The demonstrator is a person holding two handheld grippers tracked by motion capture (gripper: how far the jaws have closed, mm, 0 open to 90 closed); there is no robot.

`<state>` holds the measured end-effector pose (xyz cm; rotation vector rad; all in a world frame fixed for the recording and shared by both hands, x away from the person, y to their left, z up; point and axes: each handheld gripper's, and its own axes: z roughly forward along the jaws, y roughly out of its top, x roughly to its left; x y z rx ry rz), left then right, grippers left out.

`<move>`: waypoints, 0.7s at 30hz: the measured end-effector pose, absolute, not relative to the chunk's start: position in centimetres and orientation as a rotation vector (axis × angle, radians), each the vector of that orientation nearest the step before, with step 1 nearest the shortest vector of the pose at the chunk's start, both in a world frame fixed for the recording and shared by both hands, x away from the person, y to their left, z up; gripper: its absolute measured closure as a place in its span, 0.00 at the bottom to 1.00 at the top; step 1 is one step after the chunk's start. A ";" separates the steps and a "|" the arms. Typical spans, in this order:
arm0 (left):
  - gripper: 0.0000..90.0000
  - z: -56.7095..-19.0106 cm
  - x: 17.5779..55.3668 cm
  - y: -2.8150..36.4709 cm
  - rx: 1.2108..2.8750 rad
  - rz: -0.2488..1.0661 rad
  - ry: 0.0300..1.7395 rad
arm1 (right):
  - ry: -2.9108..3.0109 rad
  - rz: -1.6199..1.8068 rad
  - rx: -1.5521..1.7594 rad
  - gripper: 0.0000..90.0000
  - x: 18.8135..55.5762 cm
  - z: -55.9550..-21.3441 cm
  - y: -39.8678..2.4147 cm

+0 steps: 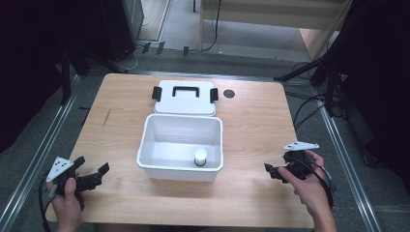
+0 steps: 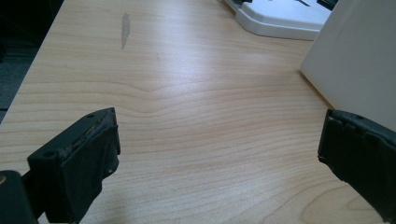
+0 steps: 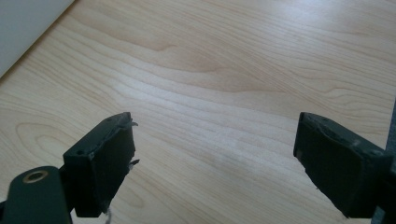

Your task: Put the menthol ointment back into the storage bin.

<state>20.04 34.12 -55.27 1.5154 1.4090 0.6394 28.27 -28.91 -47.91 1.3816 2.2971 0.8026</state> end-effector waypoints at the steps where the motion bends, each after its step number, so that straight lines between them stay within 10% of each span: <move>1: 0.00 -55.3 20.0 34.1 1.516 0.640 1.409 | 2.282 0.820 1.380 0.14 28.1 -48.1 -29.2; 21: 0.00 -55.3 20.0 34.1 1.516 0.641 1.409 | 1.962 1.127 1.408 0.15 24.4 -53.1 -33.5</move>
